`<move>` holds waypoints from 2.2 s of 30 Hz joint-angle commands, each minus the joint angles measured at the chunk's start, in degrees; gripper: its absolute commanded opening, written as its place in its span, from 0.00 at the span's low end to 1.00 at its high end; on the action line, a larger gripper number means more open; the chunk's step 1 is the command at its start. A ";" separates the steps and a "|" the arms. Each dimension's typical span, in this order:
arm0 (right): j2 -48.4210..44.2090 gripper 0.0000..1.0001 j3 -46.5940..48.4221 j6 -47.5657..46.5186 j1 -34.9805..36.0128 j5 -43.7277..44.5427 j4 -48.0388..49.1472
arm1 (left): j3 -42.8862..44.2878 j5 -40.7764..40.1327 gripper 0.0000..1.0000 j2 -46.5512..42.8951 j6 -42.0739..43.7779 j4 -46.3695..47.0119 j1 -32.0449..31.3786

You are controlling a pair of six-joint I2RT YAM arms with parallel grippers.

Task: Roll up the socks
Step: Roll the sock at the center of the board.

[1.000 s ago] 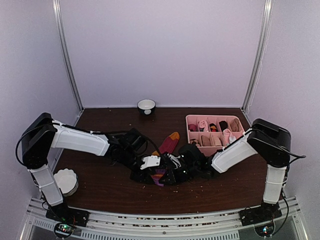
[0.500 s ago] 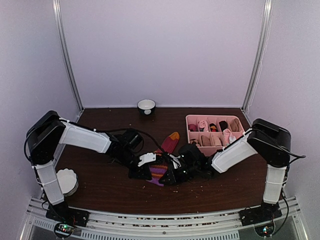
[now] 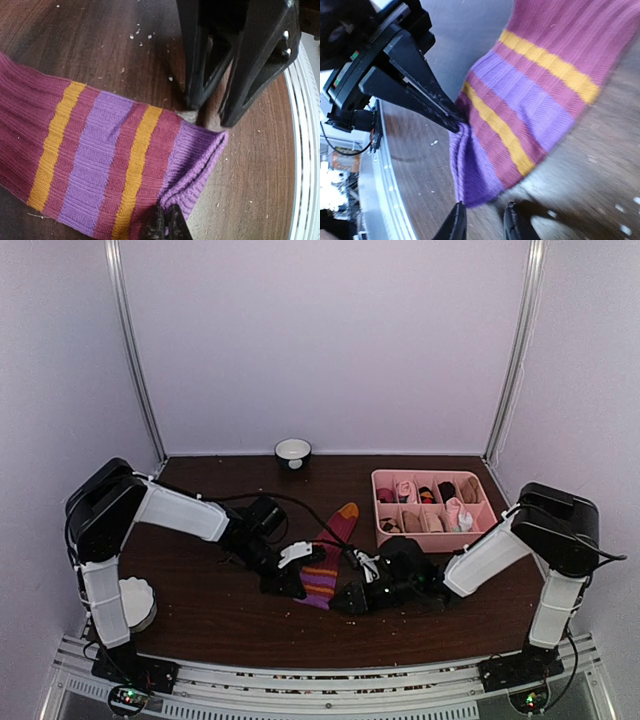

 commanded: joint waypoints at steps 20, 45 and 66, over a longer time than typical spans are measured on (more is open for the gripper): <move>-20.32 1.00 -11.69 -14.34 4.82 38.08 0.19 | 1.56 2.04 0.00 4.64 1.27 -8.75 1.12; -0.09 0.33 3.76 -75.86 19.32 39.16 -3.37 | 4.62 5.39 0.00 9.45 0.87 -13.31 2.60; 5.44 0.12 10.49 -63.85 13.46 30.62 -15.32 | 5.35 6.89 0.00 8.87 2.27 -15.28 3.05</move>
